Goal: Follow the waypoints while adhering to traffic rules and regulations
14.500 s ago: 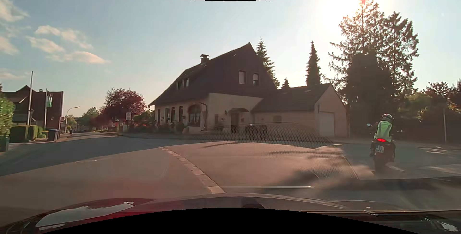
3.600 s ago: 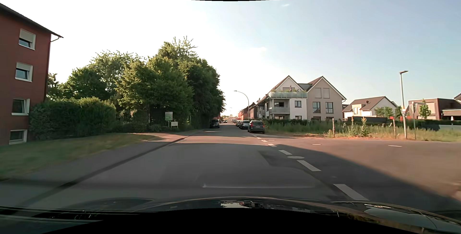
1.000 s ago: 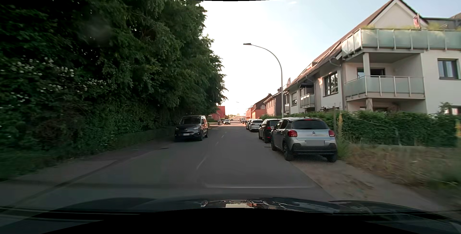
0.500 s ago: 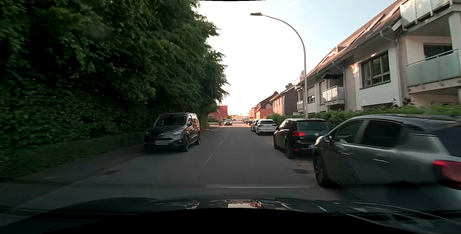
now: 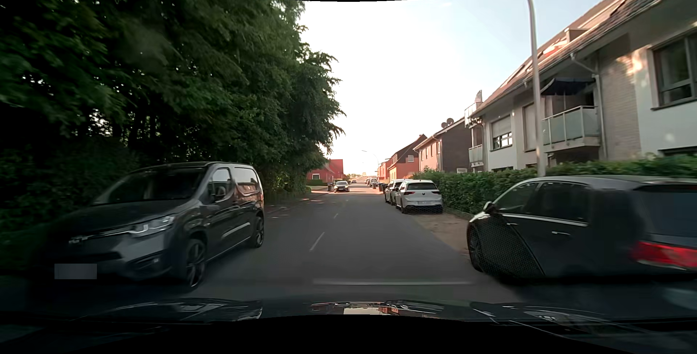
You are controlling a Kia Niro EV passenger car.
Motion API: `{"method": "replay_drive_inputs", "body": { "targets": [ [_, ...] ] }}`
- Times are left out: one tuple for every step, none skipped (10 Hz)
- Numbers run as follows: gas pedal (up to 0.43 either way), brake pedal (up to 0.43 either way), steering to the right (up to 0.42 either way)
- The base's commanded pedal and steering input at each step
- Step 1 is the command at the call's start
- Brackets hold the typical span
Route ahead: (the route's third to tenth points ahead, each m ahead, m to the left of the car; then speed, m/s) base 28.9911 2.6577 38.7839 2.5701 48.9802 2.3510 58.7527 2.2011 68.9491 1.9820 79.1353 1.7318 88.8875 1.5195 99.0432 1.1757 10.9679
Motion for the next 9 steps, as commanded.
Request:
{"method": "replay_drive_inputs", "body": {
  "targets": [
    [0.169,0.0,0.005],
    [0.177,0.0,0.005],
    [0.177,0.0,0.005],
    [0.177,0.0,0.006],
    [0.177,0.0,0.006],
    [0.177,0.0,0.006],
    [0.177,0.0,0.007],
    [0.177,0.0,0.006],
    [0.177,0.0,0.002]
  ]
}}
